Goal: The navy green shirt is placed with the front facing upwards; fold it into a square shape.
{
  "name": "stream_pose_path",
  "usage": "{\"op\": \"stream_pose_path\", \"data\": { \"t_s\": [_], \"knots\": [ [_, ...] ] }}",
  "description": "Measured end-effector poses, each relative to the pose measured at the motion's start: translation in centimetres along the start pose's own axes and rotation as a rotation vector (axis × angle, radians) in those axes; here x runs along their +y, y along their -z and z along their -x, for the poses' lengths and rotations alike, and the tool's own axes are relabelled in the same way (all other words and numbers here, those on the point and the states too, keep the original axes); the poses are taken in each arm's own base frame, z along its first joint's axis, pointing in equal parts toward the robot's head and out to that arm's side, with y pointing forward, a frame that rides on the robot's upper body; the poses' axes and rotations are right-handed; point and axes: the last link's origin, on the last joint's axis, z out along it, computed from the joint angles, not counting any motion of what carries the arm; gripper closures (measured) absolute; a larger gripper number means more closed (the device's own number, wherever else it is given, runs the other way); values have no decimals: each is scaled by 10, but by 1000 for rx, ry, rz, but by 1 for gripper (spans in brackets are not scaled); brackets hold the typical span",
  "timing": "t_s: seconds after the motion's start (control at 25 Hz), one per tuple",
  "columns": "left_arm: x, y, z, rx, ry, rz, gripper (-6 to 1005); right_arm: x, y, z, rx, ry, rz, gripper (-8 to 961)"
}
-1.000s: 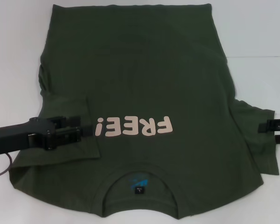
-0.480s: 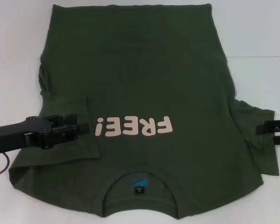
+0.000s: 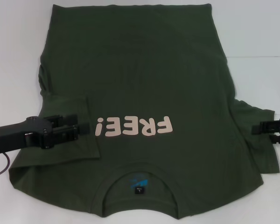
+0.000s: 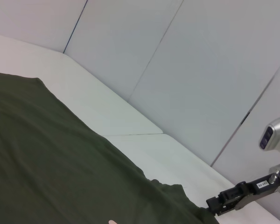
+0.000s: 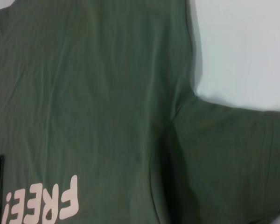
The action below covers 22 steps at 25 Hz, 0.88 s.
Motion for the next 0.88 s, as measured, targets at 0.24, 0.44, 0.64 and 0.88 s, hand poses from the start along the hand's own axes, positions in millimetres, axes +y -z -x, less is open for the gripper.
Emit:
{"op": "stream_pose_path", "data": {
  "t_s": [0.24,0.44,0.64,0.88],
  "knots": [
    [1,0,0,4,2,2,354,0,-3,-1,18,10,-24,343],
    [1,1,-1,13,2,5,353,-1,-3,-2,23,10,-28,470],
    [1,1,-1,14,3,6,354,-4,-2,-5,30,17,-36,577],
    [2,0,0,14,6,7,354,-6,-1,-4,25,34,-47,872]
  ]
}}
